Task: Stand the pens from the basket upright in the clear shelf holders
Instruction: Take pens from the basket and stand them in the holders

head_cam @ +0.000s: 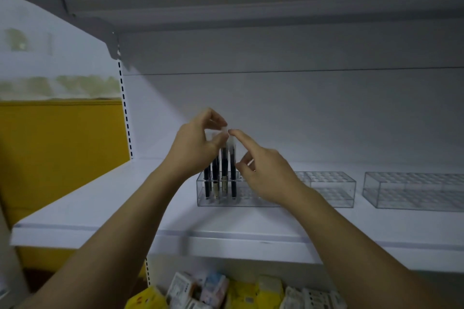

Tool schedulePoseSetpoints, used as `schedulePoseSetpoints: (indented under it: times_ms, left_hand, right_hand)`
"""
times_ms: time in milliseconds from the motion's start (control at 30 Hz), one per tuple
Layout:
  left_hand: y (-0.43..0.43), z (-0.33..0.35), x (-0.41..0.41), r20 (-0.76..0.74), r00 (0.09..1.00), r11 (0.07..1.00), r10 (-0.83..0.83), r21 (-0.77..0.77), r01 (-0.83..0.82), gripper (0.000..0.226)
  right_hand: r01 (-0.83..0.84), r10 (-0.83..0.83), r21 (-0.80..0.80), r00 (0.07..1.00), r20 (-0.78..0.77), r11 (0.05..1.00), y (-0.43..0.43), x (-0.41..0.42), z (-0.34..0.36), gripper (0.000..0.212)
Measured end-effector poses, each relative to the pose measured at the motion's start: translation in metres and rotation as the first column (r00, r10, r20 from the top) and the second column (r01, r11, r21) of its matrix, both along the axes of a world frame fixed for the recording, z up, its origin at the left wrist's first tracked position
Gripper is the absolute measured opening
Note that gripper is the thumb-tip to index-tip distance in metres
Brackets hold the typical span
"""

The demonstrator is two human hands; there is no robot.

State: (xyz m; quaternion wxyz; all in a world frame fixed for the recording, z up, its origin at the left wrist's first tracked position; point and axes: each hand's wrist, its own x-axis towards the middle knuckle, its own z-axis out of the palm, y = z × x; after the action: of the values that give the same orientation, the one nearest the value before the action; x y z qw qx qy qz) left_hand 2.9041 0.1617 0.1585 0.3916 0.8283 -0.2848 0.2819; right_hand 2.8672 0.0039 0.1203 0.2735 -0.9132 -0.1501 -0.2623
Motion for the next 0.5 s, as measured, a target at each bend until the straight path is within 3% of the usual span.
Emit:
schedulePoseSetpoints:
  times_ms: [367, 500]
  left_hand:
    - [-0.003, 0.003, 0.003, 0.017, 0.993, 0.993, 0.113, 0.037, -0.114, 0.013]
    - [-0.004, 0.005, 0.002, -0.031, 0.983, 0.974, 0.180, 0.145, -0.174, 0.011]
  right_hand:
    - [-0.013, 0.017, 0.038, 0.994, -0.111, 0.999, 0.000, -0.008, 0.004, 0.072]
    - [-0.005, 0.017, 0.068, 0.985, -0.173, 0.998, -0.001, -0.014, 0.009, 0.079]
